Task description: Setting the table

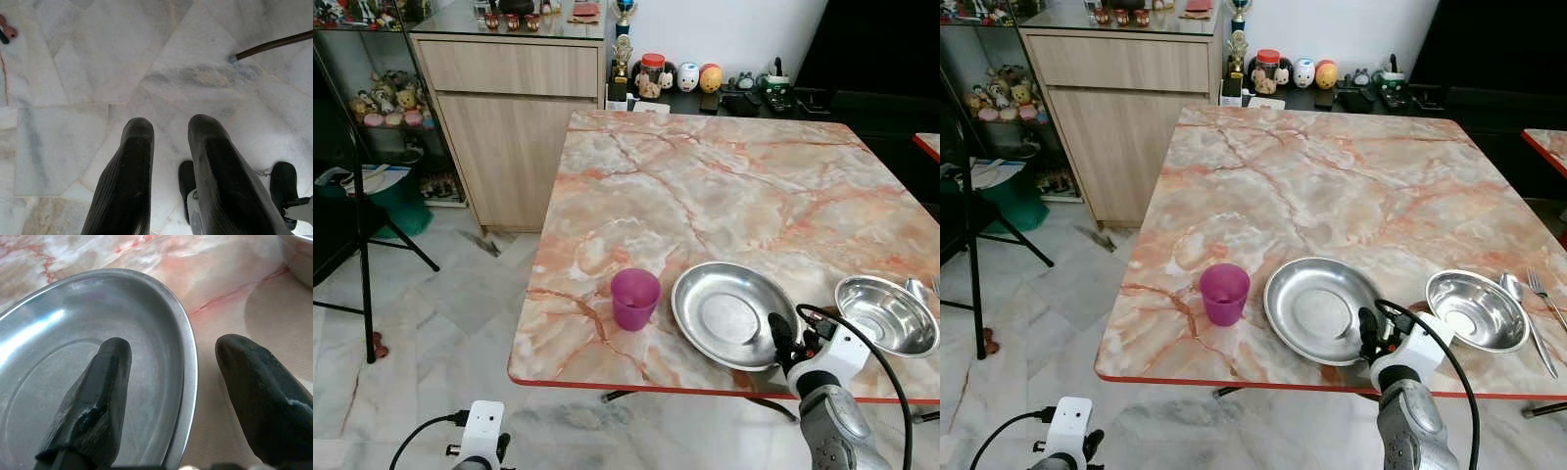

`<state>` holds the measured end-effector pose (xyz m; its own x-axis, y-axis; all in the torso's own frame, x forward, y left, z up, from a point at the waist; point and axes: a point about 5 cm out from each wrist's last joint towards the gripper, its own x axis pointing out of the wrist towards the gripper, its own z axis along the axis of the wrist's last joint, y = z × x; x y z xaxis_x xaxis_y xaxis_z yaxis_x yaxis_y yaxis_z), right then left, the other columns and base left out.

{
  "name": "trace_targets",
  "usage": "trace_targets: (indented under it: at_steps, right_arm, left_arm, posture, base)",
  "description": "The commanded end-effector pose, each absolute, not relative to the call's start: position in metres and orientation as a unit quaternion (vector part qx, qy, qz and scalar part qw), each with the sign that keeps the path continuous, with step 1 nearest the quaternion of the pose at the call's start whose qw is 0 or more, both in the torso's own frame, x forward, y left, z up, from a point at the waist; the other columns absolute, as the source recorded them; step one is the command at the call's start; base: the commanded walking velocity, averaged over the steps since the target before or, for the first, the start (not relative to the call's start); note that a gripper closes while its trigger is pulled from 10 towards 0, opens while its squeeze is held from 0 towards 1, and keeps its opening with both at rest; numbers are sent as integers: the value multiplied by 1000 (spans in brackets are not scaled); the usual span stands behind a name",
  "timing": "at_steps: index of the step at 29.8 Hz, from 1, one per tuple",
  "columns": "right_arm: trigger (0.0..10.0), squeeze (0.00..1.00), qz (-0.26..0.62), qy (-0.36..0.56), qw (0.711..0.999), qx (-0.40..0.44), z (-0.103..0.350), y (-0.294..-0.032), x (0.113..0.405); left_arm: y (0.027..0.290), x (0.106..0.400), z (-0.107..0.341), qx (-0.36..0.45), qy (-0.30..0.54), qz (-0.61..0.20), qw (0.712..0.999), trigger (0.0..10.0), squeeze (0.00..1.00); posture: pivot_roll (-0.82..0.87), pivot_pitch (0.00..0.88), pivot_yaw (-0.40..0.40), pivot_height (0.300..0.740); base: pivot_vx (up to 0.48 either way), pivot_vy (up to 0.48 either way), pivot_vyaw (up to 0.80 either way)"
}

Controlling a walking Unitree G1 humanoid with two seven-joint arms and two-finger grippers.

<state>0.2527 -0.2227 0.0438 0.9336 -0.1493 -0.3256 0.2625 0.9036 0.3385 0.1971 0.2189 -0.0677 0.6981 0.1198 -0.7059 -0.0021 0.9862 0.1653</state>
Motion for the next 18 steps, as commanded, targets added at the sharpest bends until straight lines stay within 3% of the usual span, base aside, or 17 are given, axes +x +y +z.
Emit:
trace_targets:
  at_steps: [1,11,12,13,14,18]
  right_arm:
    - [10000,0,-108,160,963,187,41,-223,254]
    - [10000,0,-119,183,952,216,33,-222,250]
    - [1961,0,-121,188,948,225,31,-221,249]
    - [1961,0,-122,187,947,231,31,-220,249]
    - [0,0,-122,184,947,232,31,-220,249]
    - [0,0,-124,177,948,234,34,-221,251]
  left_arm:
    - [219,202,-64,80,377,37,922,10000,0]
    - [220,204,-63,84,373,32,923,10000,0]
    - [220,205,-63,85,371,31,924,10000,0]
    - [220,205,-62,85,371,31,924,10000,0]
    - [220,206,-62,85,370,31,924,10000,0]
    - [219,207,-62,88,369,29,925,10000,0]
  posture:
    - [60,0,-75,724]
    - [60,0,-72,724]
    - [62,0,-72,724]
    - [62,0,-72,724]
    - [62,0,-72,724]
    - [62,0,-72,724]
  base:
    - [0,0,0]
    - [0,0,0]
    - [0,0,0]
    - [0,0,0]
    - [0,0,0]
    - [0,0,0]
